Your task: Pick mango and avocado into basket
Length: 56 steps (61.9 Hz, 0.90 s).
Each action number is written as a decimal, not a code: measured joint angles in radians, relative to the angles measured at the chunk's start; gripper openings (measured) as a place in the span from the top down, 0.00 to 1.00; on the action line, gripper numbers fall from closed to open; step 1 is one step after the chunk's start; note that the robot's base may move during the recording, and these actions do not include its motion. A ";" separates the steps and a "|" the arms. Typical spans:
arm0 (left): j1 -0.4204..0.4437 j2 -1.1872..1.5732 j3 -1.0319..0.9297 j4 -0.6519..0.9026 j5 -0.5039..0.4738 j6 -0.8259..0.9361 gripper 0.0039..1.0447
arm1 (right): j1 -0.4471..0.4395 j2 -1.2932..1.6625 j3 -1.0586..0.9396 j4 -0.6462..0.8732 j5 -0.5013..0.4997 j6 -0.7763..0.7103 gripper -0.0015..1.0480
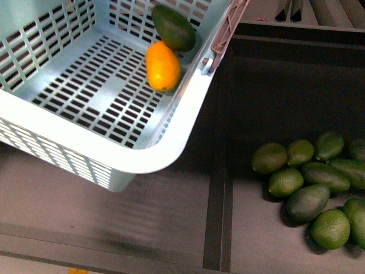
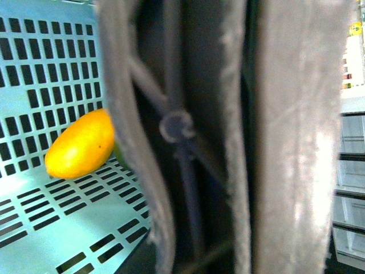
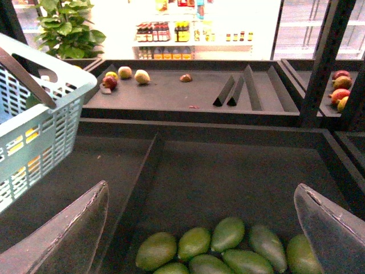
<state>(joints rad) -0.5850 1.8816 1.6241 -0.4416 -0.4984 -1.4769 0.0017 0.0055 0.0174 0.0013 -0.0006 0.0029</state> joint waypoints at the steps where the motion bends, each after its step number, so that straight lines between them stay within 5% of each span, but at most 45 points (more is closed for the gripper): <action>1: 0.006 0.005 -0.003 0.007 0.010 -0.005 0.87 | 0.000 0.000 0.000 0.000 0.000 0.000 0.08; 18: 0.116 0.166 0.030 0.074 0.164 -0.037 0.87 | 0.000 0.000 0.000 0.000 0.000 0.000 0.08; 33: 0.244 0.429 0.327 0.059 0.200 -0.039 0.87 | 0.000 0.000 0.000 0.000 0.001 0.000 0.08; 56: 0.274 0.672 0.563 0.042 0.301 -0.051 0.87 | 0.000 0.000 0.000 0.000 0.001 0.000 0.08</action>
<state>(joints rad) -0.3111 2.5538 2.1876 -0.3992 -0.1978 -1.5276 0.0017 0.0055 0.0174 0.0013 0.0002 0.0029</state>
